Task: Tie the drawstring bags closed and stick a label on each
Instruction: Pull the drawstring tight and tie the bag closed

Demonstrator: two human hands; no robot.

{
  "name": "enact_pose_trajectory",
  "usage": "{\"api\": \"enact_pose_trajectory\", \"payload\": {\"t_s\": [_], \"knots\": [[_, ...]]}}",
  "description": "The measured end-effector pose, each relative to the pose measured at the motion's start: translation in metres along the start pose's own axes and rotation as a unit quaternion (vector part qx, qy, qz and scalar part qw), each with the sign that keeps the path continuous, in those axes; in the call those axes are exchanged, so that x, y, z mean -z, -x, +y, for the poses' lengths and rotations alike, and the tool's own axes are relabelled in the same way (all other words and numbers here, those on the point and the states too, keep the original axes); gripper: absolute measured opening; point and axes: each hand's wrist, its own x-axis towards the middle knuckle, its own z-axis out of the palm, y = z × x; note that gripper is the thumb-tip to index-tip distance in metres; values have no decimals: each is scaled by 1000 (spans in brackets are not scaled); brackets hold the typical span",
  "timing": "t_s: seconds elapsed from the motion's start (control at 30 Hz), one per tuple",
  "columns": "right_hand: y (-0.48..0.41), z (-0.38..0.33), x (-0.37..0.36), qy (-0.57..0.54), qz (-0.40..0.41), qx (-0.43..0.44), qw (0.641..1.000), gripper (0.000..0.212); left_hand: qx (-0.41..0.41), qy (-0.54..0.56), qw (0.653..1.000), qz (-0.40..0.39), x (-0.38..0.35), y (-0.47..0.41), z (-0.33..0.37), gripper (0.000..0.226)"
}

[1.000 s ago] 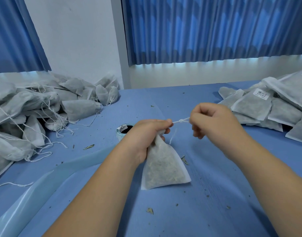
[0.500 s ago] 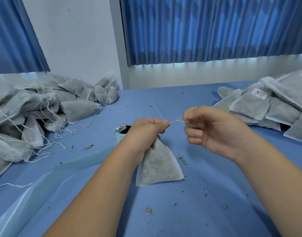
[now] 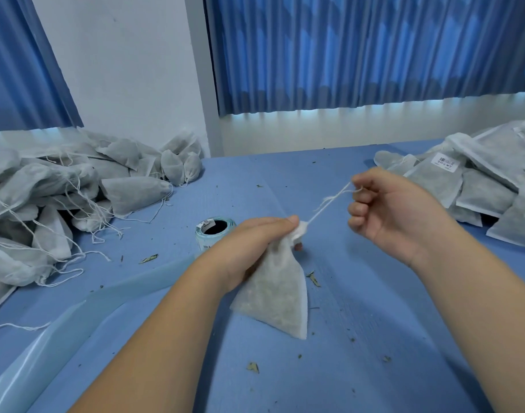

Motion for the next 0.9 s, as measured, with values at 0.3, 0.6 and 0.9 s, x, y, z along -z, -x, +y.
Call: {"api": "enact_pose_trajectory", "payload": {"t_s": [0.3,0.6,0.9], "knots": [[-4,-3,11,-21,81,70,994,15,0,-97,986,-136,1,1,-5,46],[18,8,-18,229,-7,258,938,19,-30,-63,992,103,-12,-7,-7,21],[18,31,-22,557,-100,306,766,12,-58,37,987,148,-13,-10,-3,15]]}}
